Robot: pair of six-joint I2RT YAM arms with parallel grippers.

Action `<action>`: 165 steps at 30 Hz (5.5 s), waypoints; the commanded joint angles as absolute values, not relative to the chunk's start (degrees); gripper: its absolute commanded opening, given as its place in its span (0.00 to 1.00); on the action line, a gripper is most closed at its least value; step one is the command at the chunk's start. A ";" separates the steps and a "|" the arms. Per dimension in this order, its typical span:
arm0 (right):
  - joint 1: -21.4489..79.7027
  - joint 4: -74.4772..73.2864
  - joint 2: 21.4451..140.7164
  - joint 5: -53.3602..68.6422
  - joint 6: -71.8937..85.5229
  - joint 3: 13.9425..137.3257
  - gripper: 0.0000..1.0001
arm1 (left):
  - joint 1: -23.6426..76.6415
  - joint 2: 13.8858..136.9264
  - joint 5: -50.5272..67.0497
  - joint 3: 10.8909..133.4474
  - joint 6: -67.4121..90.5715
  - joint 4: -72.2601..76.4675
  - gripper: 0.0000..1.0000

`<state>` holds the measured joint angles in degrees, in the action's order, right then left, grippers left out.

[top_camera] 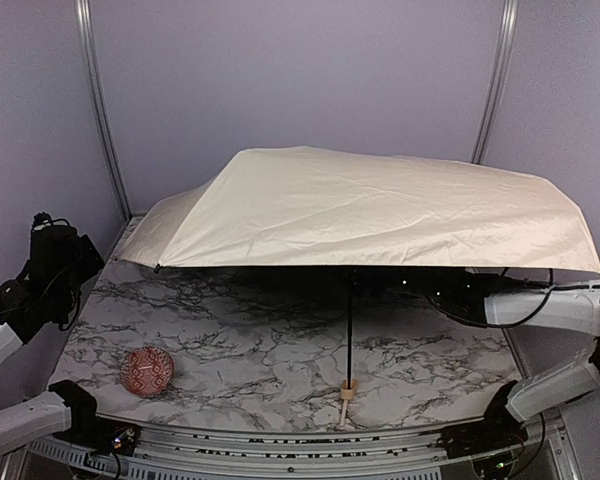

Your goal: Put away the umbrella

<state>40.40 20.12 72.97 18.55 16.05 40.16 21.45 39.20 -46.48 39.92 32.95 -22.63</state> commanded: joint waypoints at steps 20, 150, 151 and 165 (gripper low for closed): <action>40.86 -6.42 82.23 -15.75 29.08 77.73 0.00 | 22.50 34.50 -29.52 39.03 22.93 -19.01 0.68; 40.02 23.13 80.79 37.29 34.29 69.42 0.00 | 65.46 94.14 -3.79 50.20 32.02 47.20 0.00; 39.92 22.78 80.73 37.39 33.98 69.72 0.00 | 65.87 94.05 -4.30 50.37 32.00 47.20 0.00; 36.04 37.41 81.32 24.62 44.73 68.46 0.71 | 74.28 93.27 -28.14 53.35 24.61 46.77 0.00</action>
